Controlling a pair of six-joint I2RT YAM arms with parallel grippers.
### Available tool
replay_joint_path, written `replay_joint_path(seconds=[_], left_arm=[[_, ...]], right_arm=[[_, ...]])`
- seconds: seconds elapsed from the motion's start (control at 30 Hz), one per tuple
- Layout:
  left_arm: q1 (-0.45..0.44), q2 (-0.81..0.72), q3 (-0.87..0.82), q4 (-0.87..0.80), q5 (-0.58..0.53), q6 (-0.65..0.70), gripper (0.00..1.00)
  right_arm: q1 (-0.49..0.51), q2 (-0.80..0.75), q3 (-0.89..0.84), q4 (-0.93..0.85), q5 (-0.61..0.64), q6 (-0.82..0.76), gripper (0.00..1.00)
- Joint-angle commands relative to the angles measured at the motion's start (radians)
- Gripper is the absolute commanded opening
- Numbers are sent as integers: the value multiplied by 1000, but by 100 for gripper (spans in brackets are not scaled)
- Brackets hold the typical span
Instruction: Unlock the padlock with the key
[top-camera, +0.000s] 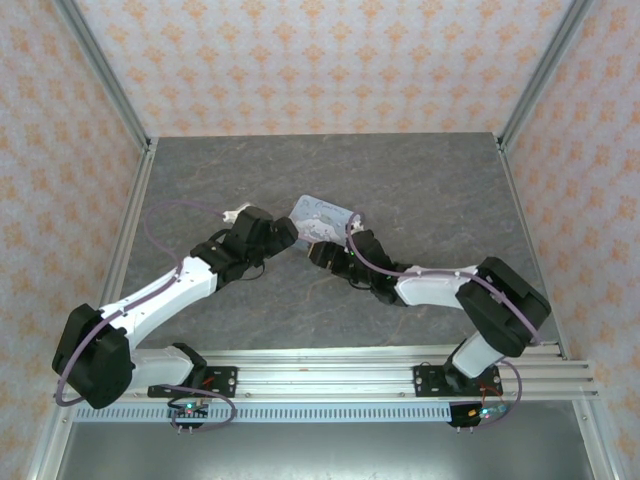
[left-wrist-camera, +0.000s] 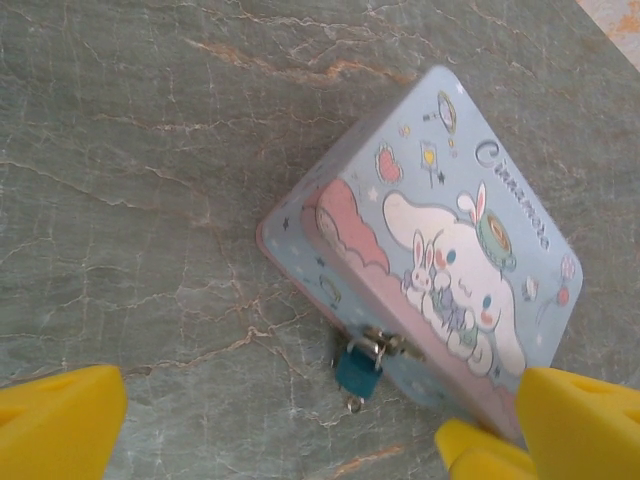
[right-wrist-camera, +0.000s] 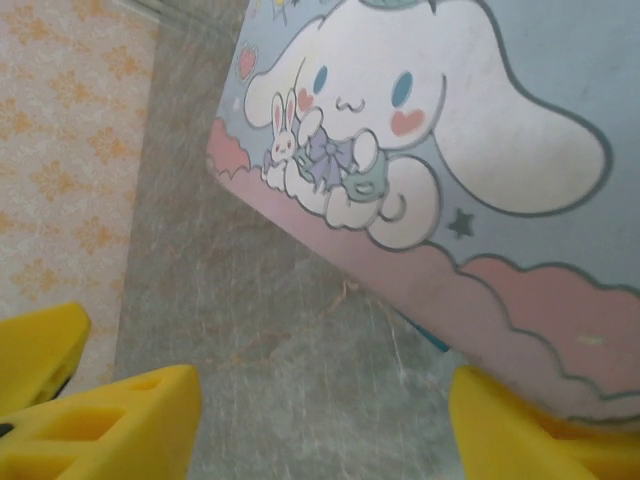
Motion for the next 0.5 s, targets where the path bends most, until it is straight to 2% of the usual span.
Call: replay_joint_path(seconds=[0.0,0.17,0.3,0.47], left_arm=[[5,2,29,-39,-37,17,100],[5,8,36,-32,-29,28,100],[4,16,55,-35,-32,54,100],[4,56,91,-41,-29,94,100]], right_arm=[[-65,33,48,-48,45,-58,66],[-177,29,66,-67,14,-103,66],[-186,-32,52,-112,-19,-160,65],[-181,-21,-9,-28,-112,-167,59]])
